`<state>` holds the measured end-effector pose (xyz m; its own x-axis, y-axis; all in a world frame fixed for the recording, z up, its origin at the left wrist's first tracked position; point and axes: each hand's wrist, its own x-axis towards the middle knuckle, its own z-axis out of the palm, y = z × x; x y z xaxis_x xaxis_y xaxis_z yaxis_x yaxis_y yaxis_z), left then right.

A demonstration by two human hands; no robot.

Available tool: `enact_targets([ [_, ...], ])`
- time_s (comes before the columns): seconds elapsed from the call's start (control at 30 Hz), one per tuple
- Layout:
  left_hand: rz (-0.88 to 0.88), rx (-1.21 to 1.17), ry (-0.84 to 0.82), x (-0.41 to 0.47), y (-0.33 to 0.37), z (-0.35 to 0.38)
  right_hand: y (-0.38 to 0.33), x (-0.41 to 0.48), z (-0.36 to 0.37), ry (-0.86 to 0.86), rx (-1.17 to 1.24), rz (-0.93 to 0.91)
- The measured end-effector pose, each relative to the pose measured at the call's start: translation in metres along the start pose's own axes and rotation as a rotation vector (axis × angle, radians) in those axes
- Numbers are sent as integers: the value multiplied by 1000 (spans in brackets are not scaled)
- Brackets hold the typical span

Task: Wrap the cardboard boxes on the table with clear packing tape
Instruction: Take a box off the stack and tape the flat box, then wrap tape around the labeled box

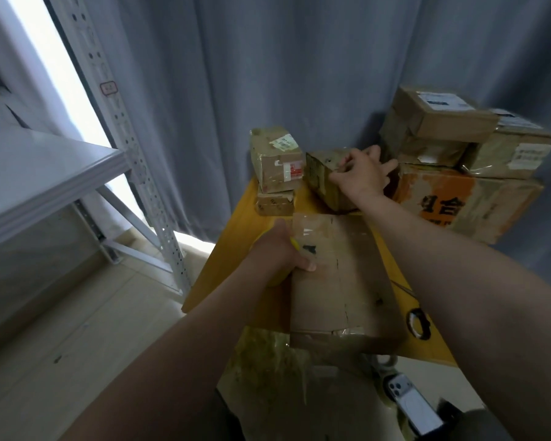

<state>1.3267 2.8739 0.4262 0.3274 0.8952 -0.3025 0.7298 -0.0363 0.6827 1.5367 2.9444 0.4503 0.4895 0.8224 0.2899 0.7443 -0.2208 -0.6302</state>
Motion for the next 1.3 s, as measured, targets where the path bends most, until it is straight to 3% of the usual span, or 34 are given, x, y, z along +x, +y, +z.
enact_targets([
  [0.17, 3, 18, -4, 1, 3, 0, -24, -44, -41, 116, 40, -52],
  [0.37, 49, 19, 26, -1, 1, 2, -13, -162, -76, 259, 82, -2],
  [0.63, 170, -17, 145, -13, -16, 13, -4, -268, -58, 245, -102, -67],
  [0.77, 241, -8, 117, -19, -26, 15, 10, -296, -42, 122, -200, -79],
  [1.0, 242, -141, 250, -30, -37, 16, 10, -300, -20, -14, -217, -15],
  [1.13, 233, -318, 167, -22, -42, 13, 12, -276, -18, -20, -153, -2],
  [1.3, 302, -244, 200, -12, -41, 19, 11, -231, -10, -25, -153, 20],
])
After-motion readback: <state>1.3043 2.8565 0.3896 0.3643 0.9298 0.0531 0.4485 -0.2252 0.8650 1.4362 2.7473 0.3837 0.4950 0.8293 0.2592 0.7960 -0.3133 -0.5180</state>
